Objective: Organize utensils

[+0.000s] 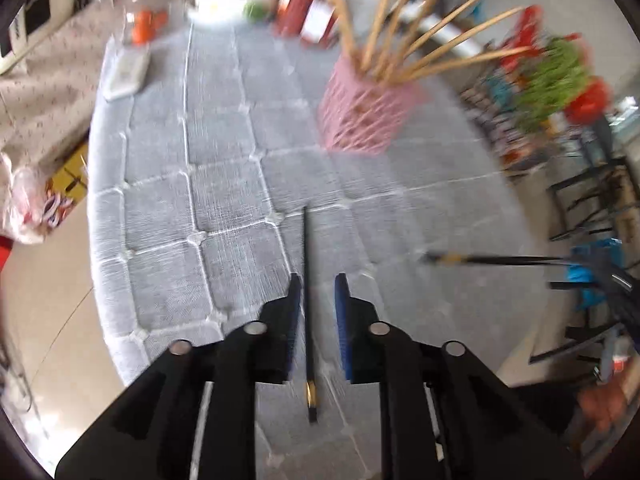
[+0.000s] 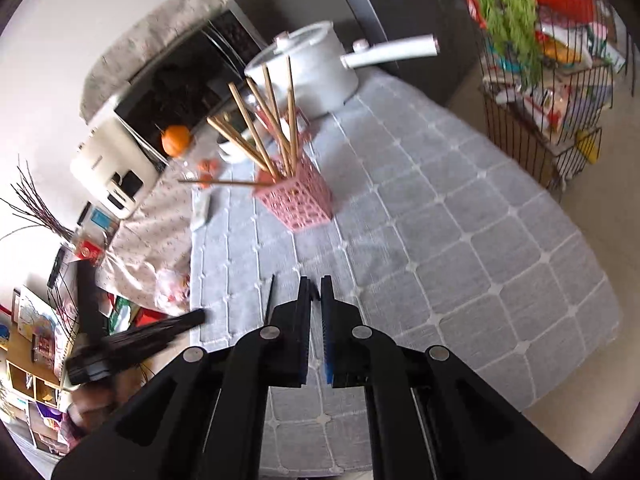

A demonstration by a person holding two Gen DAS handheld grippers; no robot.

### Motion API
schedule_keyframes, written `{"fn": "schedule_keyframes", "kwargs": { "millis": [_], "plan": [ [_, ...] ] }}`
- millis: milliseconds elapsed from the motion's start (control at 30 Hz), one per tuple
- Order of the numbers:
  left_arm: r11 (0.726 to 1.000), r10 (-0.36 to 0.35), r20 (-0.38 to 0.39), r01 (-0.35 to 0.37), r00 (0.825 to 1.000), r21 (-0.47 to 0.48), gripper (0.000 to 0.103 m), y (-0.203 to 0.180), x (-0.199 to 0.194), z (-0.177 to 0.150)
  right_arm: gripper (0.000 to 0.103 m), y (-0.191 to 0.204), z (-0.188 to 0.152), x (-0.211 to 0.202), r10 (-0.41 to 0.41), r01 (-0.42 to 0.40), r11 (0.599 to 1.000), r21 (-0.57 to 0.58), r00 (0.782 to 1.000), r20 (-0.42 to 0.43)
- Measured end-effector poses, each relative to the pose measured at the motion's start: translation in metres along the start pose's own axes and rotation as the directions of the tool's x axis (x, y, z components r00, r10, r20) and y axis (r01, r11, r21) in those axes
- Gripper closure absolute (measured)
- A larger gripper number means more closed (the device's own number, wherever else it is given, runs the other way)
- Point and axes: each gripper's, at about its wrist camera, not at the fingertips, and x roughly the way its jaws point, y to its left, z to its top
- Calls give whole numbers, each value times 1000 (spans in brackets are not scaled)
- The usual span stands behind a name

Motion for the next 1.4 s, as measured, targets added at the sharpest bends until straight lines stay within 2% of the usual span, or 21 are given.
{"fn": "schedule_keyframes", "kwargs": {
  "millis": [67,133,200,267,300,367,400,533,600,667,700,800,867,933,967,1133,1267,1400],
  "plan": [
    [1000,24,-53,-25,998,-15,83,-4,31,15,98,-3,5,0,9,-9,1000,4,1000,11],
    [998,62,-74,-63,995,-15,77,-8,51,24,98,-7,5,5,15,-15,1000,15,1000,5],
    [991,129,-89,-130,988,-12,76,-9,71,30,98,-11,8,10,11,-11,1000,15,1000,-1],
    [986,162,-113,-165,980,-13,76,-7,86,30,98,-15,12,13,7,-7,1000,14,1000,1],
    [984,178,-67,-178,982,15,78,-11,84,29,98,-17,14,15,8,-8,1000,12,1000,0],
    [979,197,-47,-194,979,64,95,-15,85,23,98,-19,15,17,10,-10,1000,7,1000,-1],
    [979,194,-36,-191,980,69,100,-15,84,20,98,-19,16,17,11,-11,1000,5,1000,-2],
    [993,116,28,-117,993,20,100,4,61,4,98,-19,16,13,28,-28,1000,1,1000,-8],
    [999,43,92,-44,995,6,100,13,30,-8,98,-15,14,4,41,-41,999,-17,999,-4],
    [1000,-20,173,17,985,17,100,16,-8,-20,98,-8,13,-10,48,-48,998,-47,999,10],
    [999,-42,214,35,976,34,100,15,-31,-29,98,-5,13,-17,52,-51,997,-60,999,17],
    [997,-39,328,16,944,74,100,12,-90,-47,98,7,19,-42,69,-65,994,-90,997,42],
    [996,-47,383,16,923,82,100,3,-117,-43,98,15,26,-58,79,-73,992,-102,995,63],
    [995,-57,455,14,889,96,100,-4,-154,-40,98,22,36,-75,92,-83,991,-106,992,87],
    [994,-59,497,5,866,108,100,-9,-175,-39,98,25,40,-80,97,-88,991,-104,991,94],
    [988,-58,607,-43,793,151,100,-45,-237,-5,98,44,76,-111,113,-95,988,-121,982,152],
    [979,-61,641,-78,765,186,100,-72,-262,30,98,59,108,-127,115,-87,986,-140,972,206],
    [973,-76,660,-89,747,212,100,-89,-267,48,98,71,134,-135,130,-91,982,-166,963,237]
  ]
}}
